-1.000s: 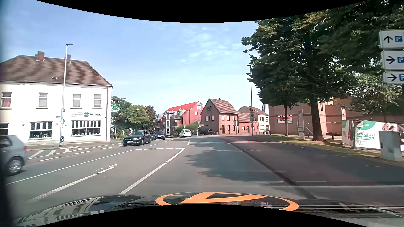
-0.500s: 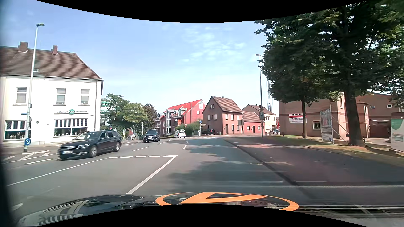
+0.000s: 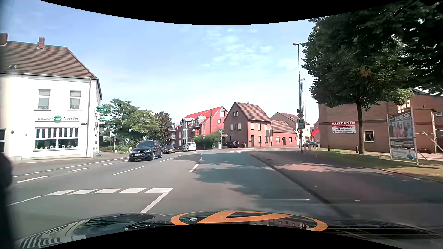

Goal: Follow the waypoints while adhering to traffic rules and regulations

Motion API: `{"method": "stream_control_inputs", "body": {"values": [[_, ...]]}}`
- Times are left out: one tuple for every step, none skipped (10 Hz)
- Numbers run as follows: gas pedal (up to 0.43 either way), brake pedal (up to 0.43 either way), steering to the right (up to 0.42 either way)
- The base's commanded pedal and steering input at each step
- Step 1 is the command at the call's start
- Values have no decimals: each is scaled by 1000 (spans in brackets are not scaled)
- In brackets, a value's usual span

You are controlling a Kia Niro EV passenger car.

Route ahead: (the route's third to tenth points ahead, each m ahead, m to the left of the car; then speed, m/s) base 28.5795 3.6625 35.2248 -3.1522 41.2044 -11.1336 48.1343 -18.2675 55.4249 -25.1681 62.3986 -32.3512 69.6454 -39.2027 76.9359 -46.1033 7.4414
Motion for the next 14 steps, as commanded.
{"method": "stream_control_inputs", "body": {"values": [[0, 12, -16], [0, 18, -16], [0, 30, -16], [0, 55, -16], [0, 91, -16], [0, 128, -16], [0, 171, -17], [0, 207, -17], [0, 207, -14], [0, 207, -12], [0, 207, -10], [0, 207, -10], [0, 207, -9], [0, 207, -8]]}}
